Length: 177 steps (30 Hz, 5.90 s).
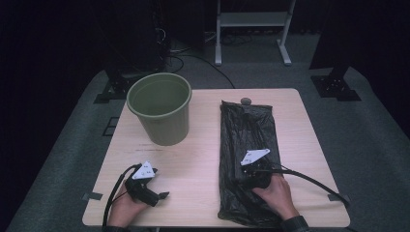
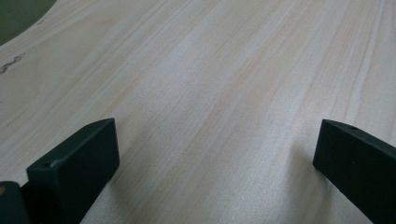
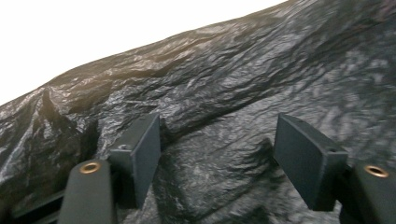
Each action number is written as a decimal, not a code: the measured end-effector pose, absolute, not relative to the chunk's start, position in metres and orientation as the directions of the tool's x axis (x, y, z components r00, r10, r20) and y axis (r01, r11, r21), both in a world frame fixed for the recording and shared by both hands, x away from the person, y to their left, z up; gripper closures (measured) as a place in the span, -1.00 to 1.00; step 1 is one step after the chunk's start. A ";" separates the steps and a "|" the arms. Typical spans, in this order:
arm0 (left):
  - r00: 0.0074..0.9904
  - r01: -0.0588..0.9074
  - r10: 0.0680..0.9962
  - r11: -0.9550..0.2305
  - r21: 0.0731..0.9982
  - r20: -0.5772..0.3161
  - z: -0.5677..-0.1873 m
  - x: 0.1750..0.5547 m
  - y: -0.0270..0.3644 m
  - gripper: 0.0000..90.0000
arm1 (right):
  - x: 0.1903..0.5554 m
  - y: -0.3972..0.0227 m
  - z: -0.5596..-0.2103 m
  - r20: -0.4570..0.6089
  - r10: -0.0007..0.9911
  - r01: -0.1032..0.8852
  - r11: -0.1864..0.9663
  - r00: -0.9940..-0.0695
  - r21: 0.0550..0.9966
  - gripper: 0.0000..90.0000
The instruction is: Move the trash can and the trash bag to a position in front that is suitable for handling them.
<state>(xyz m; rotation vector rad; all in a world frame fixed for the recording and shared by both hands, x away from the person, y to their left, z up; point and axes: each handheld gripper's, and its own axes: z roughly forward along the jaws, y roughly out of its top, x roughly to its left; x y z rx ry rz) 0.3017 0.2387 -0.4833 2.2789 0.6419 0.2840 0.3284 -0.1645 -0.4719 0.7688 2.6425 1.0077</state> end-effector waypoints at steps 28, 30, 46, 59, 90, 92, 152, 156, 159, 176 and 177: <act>0.848 0.364 0.529 -0.600 0.712 0.012 -0.483 0.302 0.239 -1.00 | 0.313 -0.208 -0.465 0.022 0.570 0.442 0.611 -0.821 0.656 0.99; 0.848 0.365 0.530 -0.600 0.712 0.012 -0.483 0.301 0.239 -1.00 | 0.308 -0.221 -0.463 0.025 0.574 0.447 0.609 -0.818 0.655 0.99; 0.846 0.367 0.532 -0.599 0.712 0.012 -0.483 0.301 0.239 -1.00 | 0.292 -0.260 -0.453 0.022 0.617 0.465 0.569 -0.787 0.679 0.37; 0.847 0.366 0.532 -0.600 0.712 0.012 -0.483 0.301 0.239 -1.00 | 0.322 -0.239 -0.447 0.014 0.642 0.435 0.502 -0.766 0.748 -0.74; 0.835 0.369 0.549 -0.535 0.760 -0.019 -0.466 0.301 0.246 -1.00 | 0.336 -0.229 -0.486 0.007 0.653 0.451 0.515 -0.757 0.729 -0.78; 0.834 0.373 0.552 -0.534 0.758 -0.021 -0.464 0.301 0.247 -1.00 | 0.336 -0.230 -0.486 0.008 0.653 0.451 0.515 -0.757 0.729 -0.78; 0.773 0.375 0.632 -0.401 0.836 -0.044 -0.325 0.341 0.277 -1.00 | 0.336 -0.230 -0.486 0.008 0.653 0.451 0.514 -0.758 0.729 -0.78; 0.771 0.376 0.635 -0.396 0.838 -0.046 -0.318 0.348 0.277 -1.00 | 0.336 -0.230 -0.486 0.008 0.653 0.451 0.514 -0.758 0.729 -0.78; 0.770 0.372 0.636 -0.400 0.838 -0.038 -0.312 0.353 0.277 -1.00 | 0.336 -0.230 -0.486 0.009 0.653 0.451 0.514 -0.758 0.729 -0.78; 0.740 0.377 0.672 -0.409 0.831 -0.005 -0.282 0.385 0.281 -1.00 | 0.336 -0.230 -0.486 0.009 0.652 0.451 0.515 -0.758 0.729 -0.78; 0.737 0.379 0.676 -0.408 0.831 -0.004 -0.281 0.388 0.282 -1.00 | 0.336 -0.230 -0.486 0.009 0.652 0.451 0.515 -0.758 0.729 -0.78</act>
